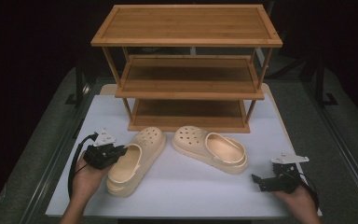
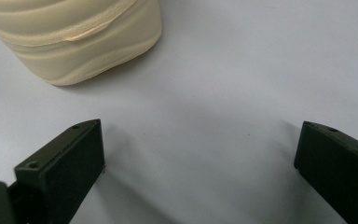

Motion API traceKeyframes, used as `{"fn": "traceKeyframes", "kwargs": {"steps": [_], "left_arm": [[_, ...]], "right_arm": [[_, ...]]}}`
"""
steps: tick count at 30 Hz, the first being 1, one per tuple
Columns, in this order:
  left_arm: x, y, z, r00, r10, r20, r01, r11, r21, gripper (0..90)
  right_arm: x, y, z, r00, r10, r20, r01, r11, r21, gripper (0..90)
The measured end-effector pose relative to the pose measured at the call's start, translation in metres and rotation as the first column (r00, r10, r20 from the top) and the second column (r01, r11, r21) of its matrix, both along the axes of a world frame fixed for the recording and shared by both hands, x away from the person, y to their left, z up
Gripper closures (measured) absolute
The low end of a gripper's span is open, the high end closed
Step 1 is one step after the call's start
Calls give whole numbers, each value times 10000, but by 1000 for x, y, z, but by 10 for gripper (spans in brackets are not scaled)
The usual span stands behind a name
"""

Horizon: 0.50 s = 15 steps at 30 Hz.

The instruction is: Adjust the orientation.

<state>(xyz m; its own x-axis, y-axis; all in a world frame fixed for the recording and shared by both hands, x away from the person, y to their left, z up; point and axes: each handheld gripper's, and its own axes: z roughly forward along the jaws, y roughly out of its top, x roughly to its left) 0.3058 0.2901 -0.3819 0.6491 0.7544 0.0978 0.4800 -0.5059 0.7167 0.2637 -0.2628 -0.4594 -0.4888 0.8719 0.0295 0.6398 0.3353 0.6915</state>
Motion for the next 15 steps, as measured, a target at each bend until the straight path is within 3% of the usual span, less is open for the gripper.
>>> {"fn": "traceKeyframes", "kwargs": {"steps": [4,8,11,15], "left_arm": [[2,12,0,9999,119,96,-117,9997,-222,843],[2,14,-1,9999,-89,97,91,9997,-209,843],[1,13,-2,9983,-577,27,578,9983,-114,840],[0,13,-2,9982,-606,-18,606,9980,-195,833]], "right_arm": [[0,0,0,10000,2,-1,-2,10000,1,12],[0,0,0,10000,1,-1,-1,10000,1,12],[0,0,0,10000,-9,-2,9,10000,17,11],[0,0,0,10000,2,1,-2,10000,2,12]]}}
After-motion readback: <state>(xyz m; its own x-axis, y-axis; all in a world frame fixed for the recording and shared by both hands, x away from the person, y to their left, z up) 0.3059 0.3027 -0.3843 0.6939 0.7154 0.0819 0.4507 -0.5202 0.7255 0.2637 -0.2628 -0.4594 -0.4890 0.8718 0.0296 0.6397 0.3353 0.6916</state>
